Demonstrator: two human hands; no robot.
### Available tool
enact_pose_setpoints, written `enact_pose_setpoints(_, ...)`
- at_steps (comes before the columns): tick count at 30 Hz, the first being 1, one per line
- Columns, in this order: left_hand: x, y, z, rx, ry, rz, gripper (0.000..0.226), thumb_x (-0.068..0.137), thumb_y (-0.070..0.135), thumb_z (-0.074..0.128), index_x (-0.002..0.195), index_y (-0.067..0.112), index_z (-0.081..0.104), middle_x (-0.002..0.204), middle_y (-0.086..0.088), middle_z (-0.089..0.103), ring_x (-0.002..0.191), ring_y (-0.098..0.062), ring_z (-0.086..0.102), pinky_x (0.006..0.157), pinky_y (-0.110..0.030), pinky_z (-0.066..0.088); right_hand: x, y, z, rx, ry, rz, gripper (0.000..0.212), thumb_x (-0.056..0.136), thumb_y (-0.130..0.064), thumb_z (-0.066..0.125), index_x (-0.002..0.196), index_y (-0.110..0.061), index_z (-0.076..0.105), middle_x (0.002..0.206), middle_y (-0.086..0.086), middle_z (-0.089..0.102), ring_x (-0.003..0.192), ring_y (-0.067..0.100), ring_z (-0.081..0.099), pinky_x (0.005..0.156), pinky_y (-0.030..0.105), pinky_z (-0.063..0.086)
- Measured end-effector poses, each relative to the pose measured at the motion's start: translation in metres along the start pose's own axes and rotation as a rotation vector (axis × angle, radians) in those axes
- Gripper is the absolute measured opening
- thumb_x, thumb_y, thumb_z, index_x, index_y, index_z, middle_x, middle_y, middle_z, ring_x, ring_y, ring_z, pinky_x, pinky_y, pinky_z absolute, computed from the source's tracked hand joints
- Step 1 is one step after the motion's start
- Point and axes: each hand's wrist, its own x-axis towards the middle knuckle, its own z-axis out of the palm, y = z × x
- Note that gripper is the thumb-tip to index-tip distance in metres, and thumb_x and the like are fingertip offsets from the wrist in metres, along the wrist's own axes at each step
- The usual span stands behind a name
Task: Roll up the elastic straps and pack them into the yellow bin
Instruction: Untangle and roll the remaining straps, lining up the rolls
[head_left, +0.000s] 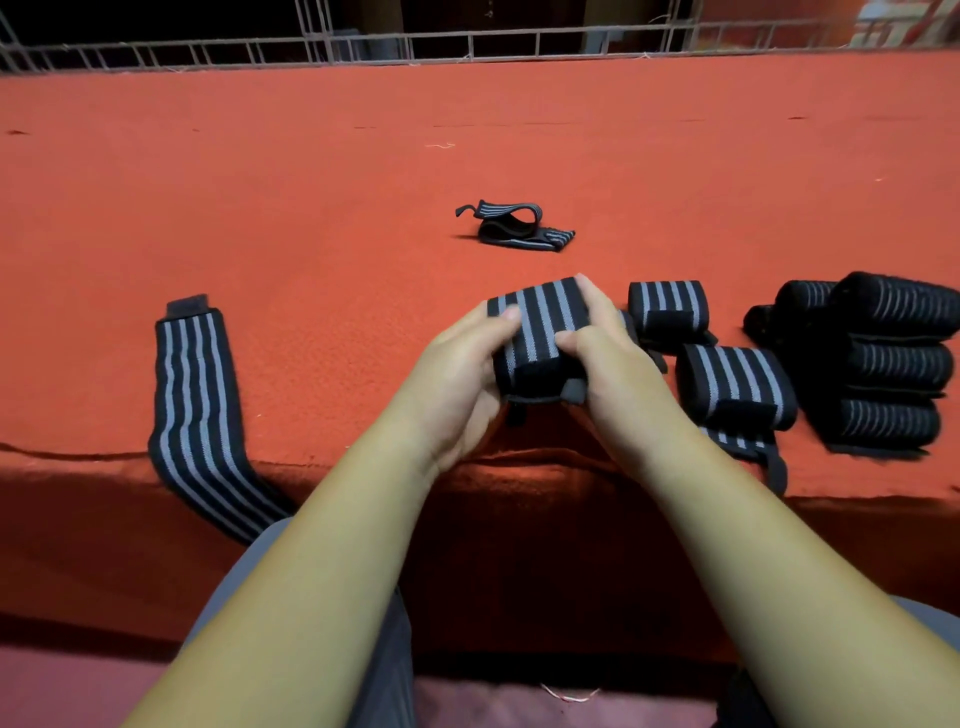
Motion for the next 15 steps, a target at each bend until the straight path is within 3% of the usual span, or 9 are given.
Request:
enact_pose_setpoints(3, -0.001, -0.002, -0.002, 0.108, -0.024, 0.030, 0.036, 0.111, 0.006, 0.047, 0.145, 0.006, 0.062, 0.137, -0.028, 0.069, 0.119, -0.032, 0.071, 0.105, -0.049, 0.057, -0.001, -0.001, 0.002, 0.000, 0.007, -0.024, 0.085, 0.074, -0.052, 0.056, 0.157, -0.060, 0.036, 0.156, -0.019, 0.054, 0.142, 0.010, 0.056, 0.123, 0.048, 0.043)
enact_pose_setpoints(8, 0.000, 0.001, -0.005, 0.159, -0.076, 0.051, 0.035, 0.113, 0.011, 0.051, 0.146, 0.017, 0.064, 0.138, -0.015, 0.073, 0.127, -0.029, 0.070, 0.109, -0.042, 0.056, -0.002, -0.009, 0.001, 0.022, 0.013, -0.058, 0.083, 0.080, -0.044, 0.061, 0.159, -0.057, 0.039, 0.149, -0.023, 0.059, 0.135, 0.006, 0.062, 0.120, 0.047, 0.046)
enact_pose_setpoints(12, 0.006, -0.002, -0.008, 0.106, 0.036, 0.061, 0.031, 0.110, 0.012, 0.059, 0.140, 0.006, 0.067, 0.130, -0.020, 0.076, 0.123, -0.035, 0.072, 0.103, -0.044, 0.058, -0.004, -0.012, -0.001, -0.028, 0.035, -0.119, 0.063, 0.101, -0.029, 0.065, 0.158, -0.048, 0.046, 0.140, -0.016, 0.063, 0.121, 0.003, 0.070, 0.110, 0.041, 0.056)
enact_pose_setpoints(15, 0.012, -0.003, -0.007, 0.065, 0.102, 0.054, 0.031, 0.108, 0.013, 0.064, 0.134, -0.003, 0.068, 0.125, -0.024, 0.077, 0.118, -0.037, 0.074, 0.103, -0.045, 0.059, -0.004, -0.012, -0.004, -0.084, 0.090, -0.158, 0.052, 0.104, -0.032, 0.068, 0.150, -0.050, 0.053, 0.142, -0.010, 0.061, 0.111, -0.003, 0.071, 0.091, 0.023, 0.060)
